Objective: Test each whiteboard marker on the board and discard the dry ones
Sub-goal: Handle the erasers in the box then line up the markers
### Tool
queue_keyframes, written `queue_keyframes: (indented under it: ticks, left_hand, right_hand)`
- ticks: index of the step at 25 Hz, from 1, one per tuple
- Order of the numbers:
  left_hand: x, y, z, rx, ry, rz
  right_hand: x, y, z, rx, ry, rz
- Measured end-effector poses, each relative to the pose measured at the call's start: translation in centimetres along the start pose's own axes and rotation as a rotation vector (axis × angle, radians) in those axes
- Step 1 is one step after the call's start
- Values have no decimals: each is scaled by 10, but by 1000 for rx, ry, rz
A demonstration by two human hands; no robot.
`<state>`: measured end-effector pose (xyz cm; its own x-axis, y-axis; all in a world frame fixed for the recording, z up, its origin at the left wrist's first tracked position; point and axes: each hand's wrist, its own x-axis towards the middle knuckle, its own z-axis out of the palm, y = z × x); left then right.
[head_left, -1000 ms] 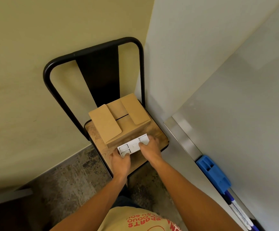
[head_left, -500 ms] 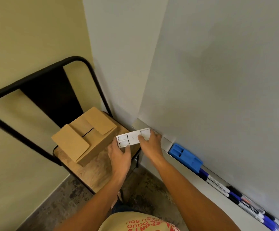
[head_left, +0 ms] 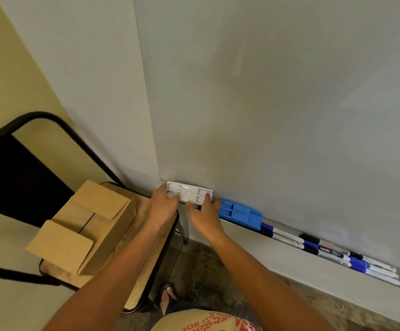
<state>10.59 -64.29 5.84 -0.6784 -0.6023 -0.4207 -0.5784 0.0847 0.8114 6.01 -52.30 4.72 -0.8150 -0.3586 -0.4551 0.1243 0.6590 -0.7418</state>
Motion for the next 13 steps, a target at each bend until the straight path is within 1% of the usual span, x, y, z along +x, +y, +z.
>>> queue_keyframes:
  ticks: [3,4,7,10,13]
  left_hand:
    - [17,-9,12,40,-39,-12]
    - [32,-24,19,47,-51,-10]
    - [27,-16,21,98,-64,-19]
    - [41,-28,27,97,-63,-9]
    - [33,-17,24,93,-99,7]
  right_hand:
    - [-1,7,0,-33,-23,45]
    - [-1,10,1,-60,-31,65]
    - [3,17,5,-116,-36,110]
    - [2,20,12,-159,-16,87]
    - [1,25,19,-192,-7,54]
